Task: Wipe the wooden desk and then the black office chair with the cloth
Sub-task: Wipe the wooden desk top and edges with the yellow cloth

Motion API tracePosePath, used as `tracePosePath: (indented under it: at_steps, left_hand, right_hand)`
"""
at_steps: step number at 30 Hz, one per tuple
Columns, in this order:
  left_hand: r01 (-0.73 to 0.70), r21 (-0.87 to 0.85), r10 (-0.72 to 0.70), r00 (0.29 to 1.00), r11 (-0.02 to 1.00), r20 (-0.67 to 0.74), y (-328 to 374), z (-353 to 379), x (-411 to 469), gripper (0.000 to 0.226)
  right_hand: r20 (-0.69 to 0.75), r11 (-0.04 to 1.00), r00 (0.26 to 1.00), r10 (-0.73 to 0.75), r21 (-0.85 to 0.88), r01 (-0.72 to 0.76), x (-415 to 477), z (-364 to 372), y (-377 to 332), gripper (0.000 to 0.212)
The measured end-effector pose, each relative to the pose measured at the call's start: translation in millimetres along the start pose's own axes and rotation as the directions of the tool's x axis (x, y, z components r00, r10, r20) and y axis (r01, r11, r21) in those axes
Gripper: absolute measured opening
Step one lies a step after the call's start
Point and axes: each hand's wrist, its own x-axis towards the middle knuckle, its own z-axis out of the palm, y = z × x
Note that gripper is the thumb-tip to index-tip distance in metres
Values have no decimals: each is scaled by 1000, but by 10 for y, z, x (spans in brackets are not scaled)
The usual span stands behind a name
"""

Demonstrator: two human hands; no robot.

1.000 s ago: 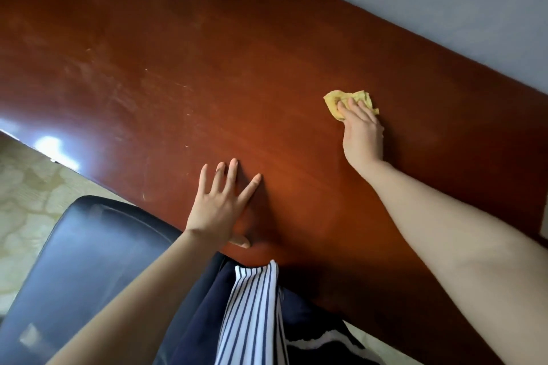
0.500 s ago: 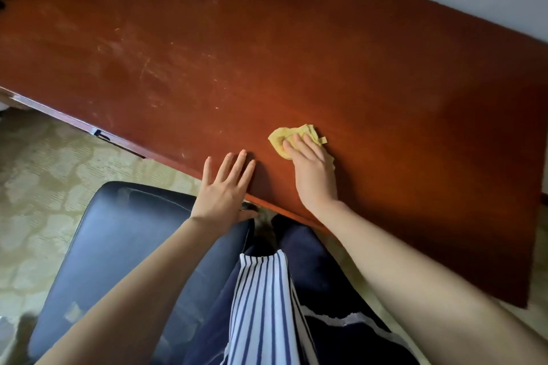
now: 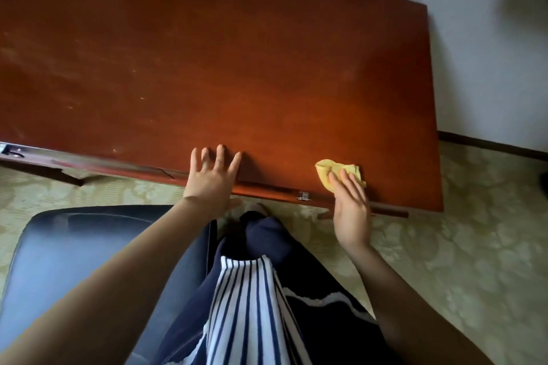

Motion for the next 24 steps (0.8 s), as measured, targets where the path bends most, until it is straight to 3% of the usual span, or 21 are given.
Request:
tracePosePath:
  at_steps: [5,9,12,14,16,18,21,24]
  left_hand:
    - [-20,3,20,998,1000,-54,-55,-60,40,78]
    - [-52,-12,51,995,999,-85,-79,-63,76,71]
    - [-45,-46,41,996,998,-78,-65,-73,102,70]
    - [-30,-83,25,997,996,-67,-64,-81,106,72]
    - [-26,-115,19,998,993,-62,-52,-56,97,73]
    - [8,-157,-17,998,988,-52,-70,-25,72,73]
    - [45,-217,-56,997,975,-45,-49,45,33,73]
    - [89,-251,-100,994,964,-31,-7,100,4,75]
  right_hand:
    - [-126,952,945,301,-12,-305,-10,-334,768,39]
    - [-197,767,744,639,93,-634,148,-505,1173,43]
    - [-231,681,650,724,88,-727,334,-476,1117,45]
    - [-251,667,629,736,103,-738,413,-372,925,46]
    - [-262,714,676,688,84,-695,421,-260,702,47]
    - [-231,811,786,574,26,-584,461,-130,503,48]
    - [-129,908,905,406,-50,-415,624,13,287,50]
    - [-28,976,978,209,-61,-210,869,134,122,52]
